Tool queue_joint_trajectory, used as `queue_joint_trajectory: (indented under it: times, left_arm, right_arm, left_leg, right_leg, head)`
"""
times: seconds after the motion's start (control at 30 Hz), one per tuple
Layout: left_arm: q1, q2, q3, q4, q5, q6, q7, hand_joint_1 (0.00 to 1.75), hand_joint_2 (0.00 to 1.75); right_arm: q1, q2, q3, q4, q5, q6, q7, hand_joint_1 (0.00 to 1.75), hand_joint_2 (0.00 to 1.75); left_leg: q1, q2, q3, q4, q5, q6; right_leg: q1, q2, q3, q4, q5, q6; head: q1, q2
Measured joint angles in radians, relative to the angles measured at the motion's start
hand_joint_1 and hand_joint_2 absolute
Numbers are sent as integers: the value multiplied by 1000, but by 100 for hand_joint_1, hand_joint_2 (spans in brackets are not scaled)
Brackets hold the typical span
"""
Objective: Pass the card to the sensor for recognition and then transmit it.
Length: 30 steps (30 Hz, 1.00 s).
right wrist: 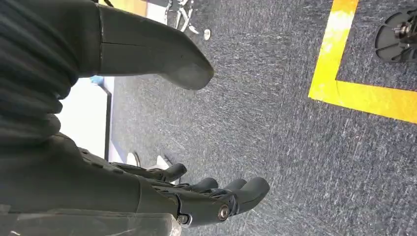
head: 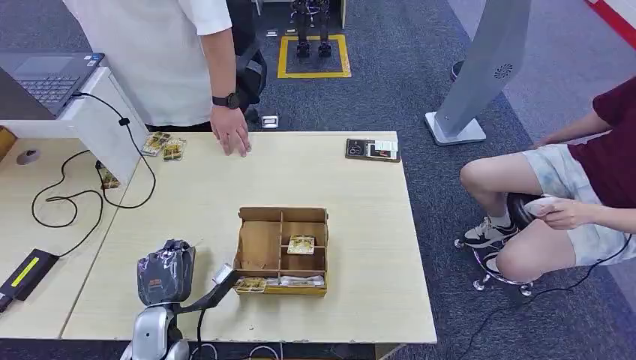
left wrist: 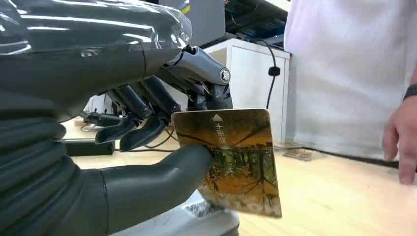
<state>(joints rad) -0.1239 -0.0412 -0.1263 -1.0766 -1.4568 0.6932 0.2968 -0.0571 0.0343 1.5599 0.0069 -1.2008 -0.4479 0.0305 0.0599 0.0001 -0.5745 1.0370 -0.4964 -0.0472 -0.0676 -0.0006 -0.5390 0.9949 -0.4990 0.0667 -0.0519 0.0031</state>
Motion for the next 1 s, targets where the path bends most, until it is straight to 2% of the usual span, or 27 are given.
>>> queue_joint_trajectory:
  times: [0.13, 0.2, 0.3, 0.43, 0.67, 0.87, 1.0]
  left_arm:
    - [0, 0, 0, -4, 0, 0, -2, 175, 175]
    - [6, -2, -4, -56, 3, 0, -35, 175, 175]
    - [14, -32, -6, -293, 10, 1, -181, 175, 175]
    - [0, -42, -13, -358, 25, 1, -218, 175, 175]
    - [-88, -43, -36, -365, 64, 0, -219, 175, 175]
    - [-180, -41, -45, -311, 87, 0, -210, 175, 175]
    - [-208, -40, -47, -287, 87, 0, -204, 175, 175]
  right_arm:
    - [0, 0, 0, 0, -2, 0, 0, 0, 175]
    - [1, 0, 0, 0, -8, 0, 0, 0, 175]
    - [3, 0, 0, 0, -6, -1, -3, 0, 175]
    - [4, 0, 0, 0, 8, 0, -3, 0, 175]
    - [0, 0, 0, 0, 40, 18, -3, 0, 175]
    - [-8, 0, 0, -1, 66, 20, 6, 0, 175]
    - [-10, 0, 0, -3, 70, 19, 9, 0, 175]
  left_leg:
    - [0, 0, 0, 0, 0, 0]
    - [0, 0, 0, 0, 0, 0]
    - [0, 0, 0, 0, 0, 0]
    - [0, 0, 0, 0, 0, 0]
    - [0, 0, 0, 0, 1, 0]
    - [0, 0, 0, 0, 1, 0]
    - [0, 0, 0, 0, 1, 0]
  right_leg:
    - [0, 0, 0, 0, 0, 0]
    - [0, 0, 0, 0, 0, 0]
    - [0, 0, -1, 0, 0, 0]
    - [0, 0, -1, 0, 0, 0]
    - [0, 0, -1, 0, 1, 0]
    - [0, 0, -1, 0, 1, -1]
    - [0, 1, -1, 0, 1, -1]
  head:
    - [0, 0]
    - [0, 0]
    - [0, 0]
    - [0, 0]
    - [0, 0]
    - [0, 0]
    - [0, 0]
